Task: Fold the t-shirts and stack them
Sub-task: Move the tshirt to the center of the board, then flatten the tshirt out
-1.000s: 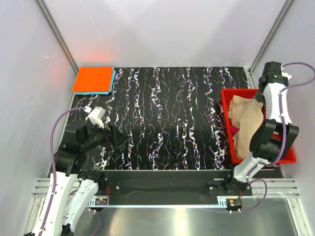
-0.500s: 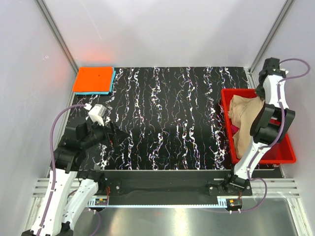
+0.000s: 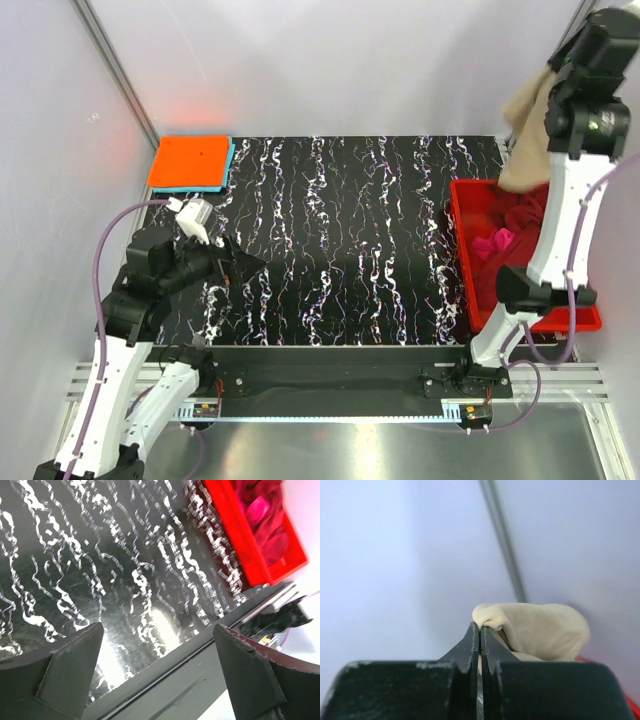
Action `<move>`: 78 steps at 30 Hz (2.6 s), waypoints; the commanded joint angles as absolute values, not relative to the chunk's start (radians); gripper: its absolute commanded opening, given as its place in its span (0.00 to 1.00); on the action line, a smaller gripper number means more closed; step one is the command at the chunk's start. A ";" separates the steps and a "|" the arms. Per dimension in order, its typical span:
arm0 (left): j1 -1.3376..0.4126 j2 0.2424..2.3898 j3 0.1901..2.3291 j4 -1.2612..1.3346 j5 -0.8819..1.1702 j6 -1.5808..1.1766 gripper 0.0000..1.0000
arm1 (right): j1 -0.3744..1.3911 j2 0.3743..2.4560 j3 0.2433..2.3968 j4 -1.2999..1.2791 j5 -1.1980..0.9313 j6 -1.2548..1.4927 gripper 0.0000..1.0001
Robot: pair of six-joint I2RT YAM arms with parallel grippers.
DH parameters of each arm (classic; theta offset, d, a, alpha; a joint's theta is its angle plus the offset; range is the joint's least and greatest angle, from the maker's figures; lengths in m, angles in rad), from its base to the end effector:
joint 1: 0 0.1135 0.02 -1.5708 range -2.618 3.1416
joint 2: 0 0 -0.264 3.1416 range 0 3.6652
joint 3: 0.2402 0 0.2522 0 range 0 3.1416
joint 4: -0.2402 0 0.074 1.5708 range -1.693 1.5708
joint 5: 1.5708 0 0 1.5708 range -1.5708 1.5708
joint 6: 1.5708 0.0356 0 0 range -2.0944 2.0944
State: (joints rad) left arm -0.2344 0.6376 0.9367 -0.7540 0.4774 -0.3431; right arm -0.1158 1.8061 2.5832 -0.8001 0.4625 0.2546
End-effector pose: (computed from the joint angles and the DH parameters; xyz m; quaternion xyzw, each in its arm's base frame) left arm 0.1121 -0.0436 0.3538 0.0802 0.8299 -0.3388 0.4360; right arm 0.3160 -0.0527 0.5823 0.2856 0.6547 -0.1164 0.6901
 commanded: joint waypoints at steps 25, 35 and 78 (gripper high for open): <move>-0.242 0.735 1.011 -0.773 0.259 -0.713 0.79 | 0.453 1.308 1.427 -0.924 -0.694 0.474 0.82; -0.532 1.248 1.119 -0.745 0.242 -0.609 0.79 | 0.445 1.358 1.048 -0.925 -0.532 0.543 0.70; -0.879 1.488 0.920 -0.488 0.436 -0.637 0.10 | 0.262 1.703 0.857 -0.710 -0.359 0.531 0.14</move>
